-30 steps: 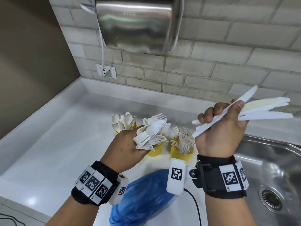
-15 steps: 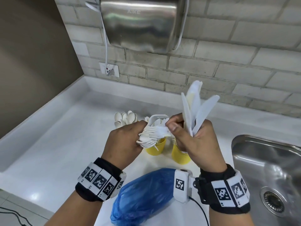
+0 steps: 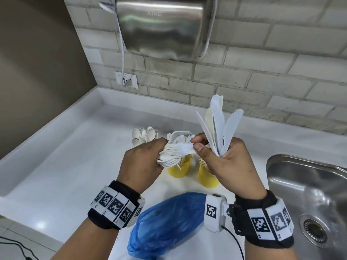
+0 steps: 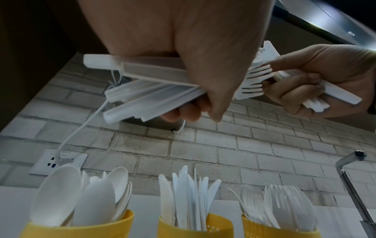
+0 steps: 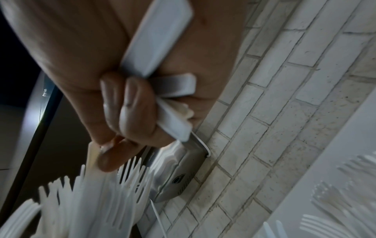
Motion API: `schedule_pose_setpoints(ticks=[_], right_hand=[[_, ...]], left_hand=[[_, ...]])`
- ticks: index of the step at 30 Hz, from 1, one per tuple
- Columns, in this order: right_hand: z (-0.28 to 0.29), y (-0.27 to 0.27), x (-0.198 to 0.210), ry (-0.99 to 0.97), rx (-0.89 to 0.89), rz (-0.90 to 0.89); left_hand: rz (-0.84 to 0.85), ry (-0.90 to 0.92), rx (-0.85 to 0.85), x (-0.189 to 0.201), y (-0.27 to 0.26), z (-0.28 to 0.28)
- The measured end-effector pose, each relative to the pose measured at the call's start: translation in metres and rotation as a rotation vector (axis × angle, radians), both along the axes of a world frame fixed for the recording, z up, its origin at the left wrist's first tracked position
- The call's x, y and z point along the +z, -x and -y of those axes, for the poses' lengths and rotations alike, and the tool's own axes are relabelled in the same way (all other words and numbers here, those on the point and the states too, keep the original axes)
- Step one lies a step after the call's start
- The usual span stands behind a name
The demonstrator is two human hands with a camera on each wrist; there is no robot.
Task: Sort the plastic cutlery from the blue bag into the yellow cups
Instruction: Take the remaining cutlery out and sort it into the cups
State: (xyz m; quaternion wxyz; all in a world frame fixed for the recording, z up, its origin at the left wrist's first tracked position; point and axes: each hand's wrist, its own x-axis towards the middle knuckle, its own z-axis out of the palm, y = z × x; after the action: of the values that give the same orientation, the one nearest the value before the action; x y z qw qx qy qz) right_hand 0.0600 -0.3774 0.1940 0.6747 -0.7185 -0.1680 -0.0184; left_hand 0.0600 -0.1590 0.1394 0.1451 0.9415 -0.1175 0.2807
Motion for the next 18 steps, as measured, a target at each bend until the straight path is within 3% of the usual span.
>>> schedule_pose_setpoints(ticks=[6, 11, 15, 18], right_hand=[[-0.002, 0.003, 0.003, 0.081, -0.112, 0.093], [-0.002, 0.004, 0.004, 0.034, -0.205, 0.125], [-0.007, 0.007, 0.002, -0.004, -0.108, 0.073], [-0.015, 0.008, -0.004, 0.030, -0.129, 0.072]], left_hand=[[-0.054, -0.016, 0.015, -0.002, -0.002, 0.000], [-0.060, -0.020, 0.041, -0.002, -0.002, -0.002], [-0.044, 0.006, 0.047, 0.000, 0.000, 0.001], [-0.043, -0.007, 0.061, 0.000, -0.001, 0.000]])
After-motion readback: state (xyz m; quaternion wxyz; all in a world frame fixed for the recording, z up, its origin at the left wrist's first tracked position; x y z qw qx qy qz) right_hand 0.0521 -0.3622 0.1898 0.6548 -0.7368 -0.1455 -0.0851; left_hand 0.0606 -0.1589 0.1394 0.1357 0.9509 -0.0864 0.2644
